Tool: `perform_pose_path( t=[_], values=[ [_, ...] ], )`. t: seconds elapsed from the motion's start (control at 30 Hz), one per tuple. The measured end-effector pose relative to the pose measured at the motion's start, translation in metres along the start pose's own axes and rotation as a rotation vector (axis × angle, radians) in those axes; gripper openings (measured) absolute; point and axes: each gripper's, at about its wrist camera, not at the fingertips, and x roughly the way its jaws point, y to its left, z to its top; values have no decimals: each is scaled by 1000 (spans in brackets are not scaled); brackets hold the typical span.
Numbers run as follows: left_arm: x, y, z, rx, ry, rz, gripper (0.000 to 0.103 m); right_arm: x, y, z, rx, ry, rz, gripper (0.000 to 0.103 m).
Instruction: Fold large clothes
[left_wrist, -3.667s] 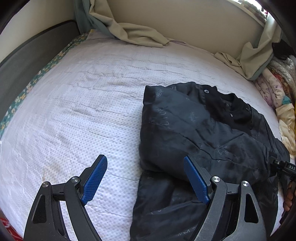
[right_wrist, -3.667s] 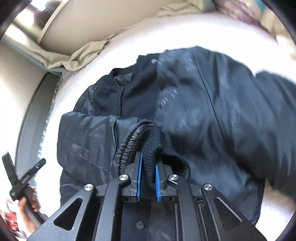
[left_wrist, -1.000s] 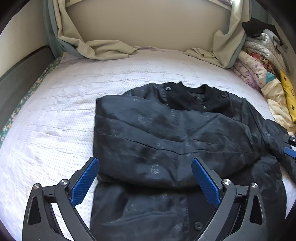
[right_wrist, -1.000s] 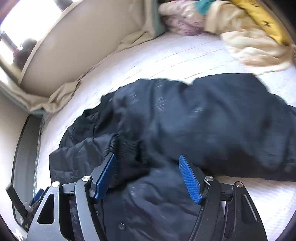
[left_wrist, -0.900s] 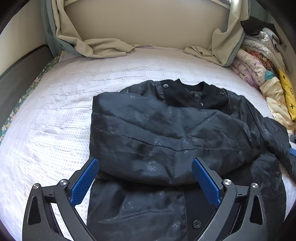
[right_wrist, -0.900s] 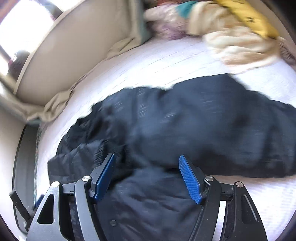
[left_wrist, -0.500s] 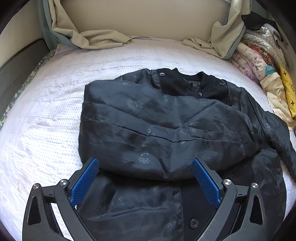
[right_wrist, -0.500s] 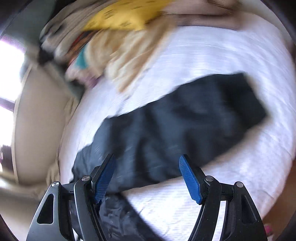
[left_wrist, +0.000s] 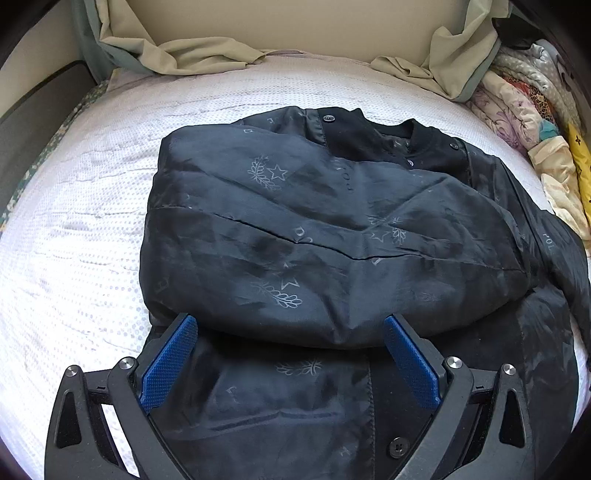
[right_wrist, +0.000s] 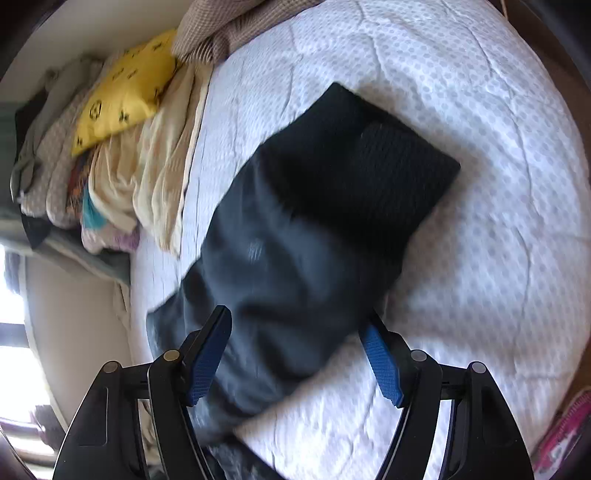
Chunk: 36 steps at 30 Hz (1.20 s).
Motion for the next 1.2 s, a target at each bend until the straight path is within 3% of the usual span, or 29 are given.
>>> perform_pose_path(
  t=[0.13, 0.2, 0.27, 0.37, 0.5, 0.6, 0.73, 0.9, 1.2],
  values=[
    [5, 3, 0, -15, 14, -6, 102, 3, -7, 10, 24, -24, 59, 71],
    [9, 4, 0, -16, 23, -3, 102, 5, -5, 11, 14, -35, 52, 65],
    [10, 3, 0, -8, 25, 5, 102, 4, -2, 12, -15, -46, 33, 39],
    [10, 1, -1, 3, 22, 11, 102, 4, 8, 15, -86, -51, 16, 18],
    [11, 1, -1, 10, 21, 17, 102, -4, 28, 11, -209, -90, -17, 12],
    [11, -1, -2, 20, 20, 26, 102, -17, 61, -4, -376, -161, -61, 10],
    [12, -1, -3, 26, 20, 29, 102, -36, 122, -58, -693, -278, -68, 9],
    [12, 0, -3, 24, 22, 29, 102, -42, 187, -165, -1064, -320, 24, 8],
    [12, 4, -3, -3, 28, 13, 102, -21, 224, -357, -1568, -259, 178, 6]
  ],
)
